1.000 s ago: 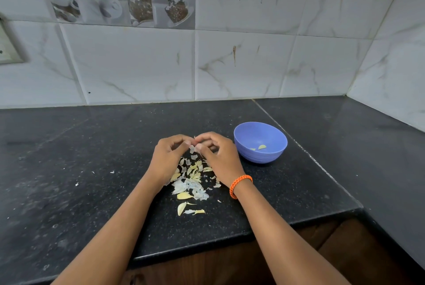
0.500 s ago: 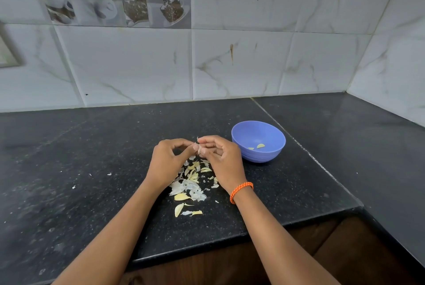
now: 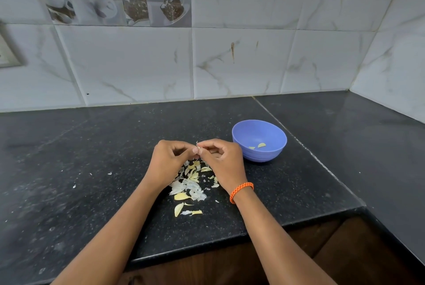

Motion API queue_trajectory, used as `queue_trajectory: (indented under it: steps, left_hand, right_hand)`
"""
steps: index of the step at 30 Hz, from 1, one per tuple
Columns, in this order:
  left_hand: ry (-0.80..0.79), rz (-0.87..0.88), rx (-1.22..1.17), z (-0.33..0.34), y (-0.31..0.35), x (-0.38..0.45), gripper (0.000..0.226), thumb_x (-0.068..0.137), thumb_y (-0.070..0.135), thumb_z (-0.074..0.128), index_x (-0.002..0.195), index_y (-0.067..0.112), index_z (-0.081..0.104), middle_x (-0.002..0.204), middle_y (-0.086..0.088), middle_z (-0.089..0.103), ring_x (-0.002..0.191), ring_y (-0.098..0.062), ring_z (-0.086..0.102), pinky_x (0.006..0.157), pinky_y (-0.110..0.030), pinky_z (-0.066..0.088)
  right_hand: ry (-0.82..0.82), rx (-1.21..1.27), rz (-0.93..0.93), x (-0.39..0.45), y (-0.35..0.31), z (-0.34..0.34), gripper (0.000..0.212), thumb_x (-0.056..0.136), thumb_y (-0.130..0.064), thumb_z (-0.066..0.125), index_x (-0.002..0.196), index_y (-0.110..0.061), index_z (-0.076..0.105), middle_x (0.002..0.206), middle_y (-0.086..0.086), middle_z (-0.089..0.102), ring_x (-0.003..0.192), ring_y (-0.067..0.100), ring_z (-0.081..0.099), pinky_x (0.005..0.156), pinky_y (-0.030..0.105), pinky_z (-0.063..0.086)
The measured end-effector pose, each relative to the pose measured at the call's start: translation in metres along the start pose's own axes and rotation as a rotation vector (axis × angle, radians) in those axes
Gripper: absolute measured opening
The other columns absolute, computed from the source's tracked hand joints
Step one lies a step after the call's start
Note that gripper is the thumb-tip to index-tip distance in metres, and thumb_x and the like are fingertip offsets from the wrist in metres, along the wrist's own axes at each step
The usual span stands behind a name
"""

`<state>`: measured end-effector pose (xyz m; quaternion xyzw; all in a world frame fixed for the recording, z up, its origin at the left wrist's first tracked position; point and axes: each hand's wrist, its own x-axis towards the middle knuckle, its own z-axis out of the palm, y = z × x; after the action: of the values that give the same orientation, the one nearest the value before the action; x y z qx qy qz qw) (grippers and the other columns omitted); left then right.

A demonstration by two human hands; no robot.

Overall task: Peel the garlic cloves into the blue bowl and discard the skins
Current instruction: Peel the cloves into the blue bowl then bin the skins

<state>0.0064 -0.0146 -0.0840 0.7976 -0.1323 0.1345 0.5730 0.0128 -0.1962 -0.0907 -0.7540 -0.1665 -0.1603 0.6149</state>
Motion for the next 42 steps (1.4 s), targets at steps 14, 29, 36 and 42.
queue_trajectory:
  steps: [14,29,36,42]
  left_hand:
    - [-0.018,-0.008,0.017,0.001,-0.004,0.001,0.010,0.099,0.019,0.079,0.095,0.019,0.088,0.088,0.001,0.083,0.089,-0.020,0.081,0.092,-0.055,0.064]
    - [0.020,0.045,0.055,0.012,0.003,-0.001,0.015,0.100,0.012,0.076,0.095,0.021,0.088,0.083,0.007,0.082,0.077,-0.013,0.078,0.075,-0.040,0.064]
    - [0.026,0.074,0.165,0.009,0.000,0.001,0.012,0.096,0.018,0.080,0.092,0.027,0.087,0.086,0.014,0.080,0.080,-0.014,0.076,0.079,-0.048,0.062]
    - [0.027,0.133,0.230,0.008,-0.005,0.001,0.011,0.088,0.021,0.088,0.095,0.029,0.084,0.094,0.013,0.076,0.088,-0.014,0.073,0.082,-0.040,0.060]
  right_hand:
    - [-0.048,0.130,0.079,0.000,-0.004,-0.004,0.012,0.089,-0.013,0.086,0.098,-0.006,0.083,0.088,0.003,0.081,0.083,0.018,0.079,0.071,0.026,0.063]
    - [0.055,-0.070,-0.028,0.002,0.002,0.004,0.005,0.087,-0.008,0.082,0.088,-0.011,0.079,0.078,-0.001,0.075,0.072,0.010,0.070,0.067,0.021,0.059]
    - [0.043,-0.022,0.038,0.003,0.005,0.003,0.010,0.086,-0.011,0.084,0.091,-0.016,0.076,0.085,0.000,0.076,0.080,0.019,0.076,0.074,0.044,0.067]
    - [0.031,-0.008,0.065,0.003,0.004,0.003,0.013,0.084,-0.004,0.077,0.089,-0.016,0.074,0.086,0.001,0.076,0.082,0.022,0.076,0.077,0.048,0.066]
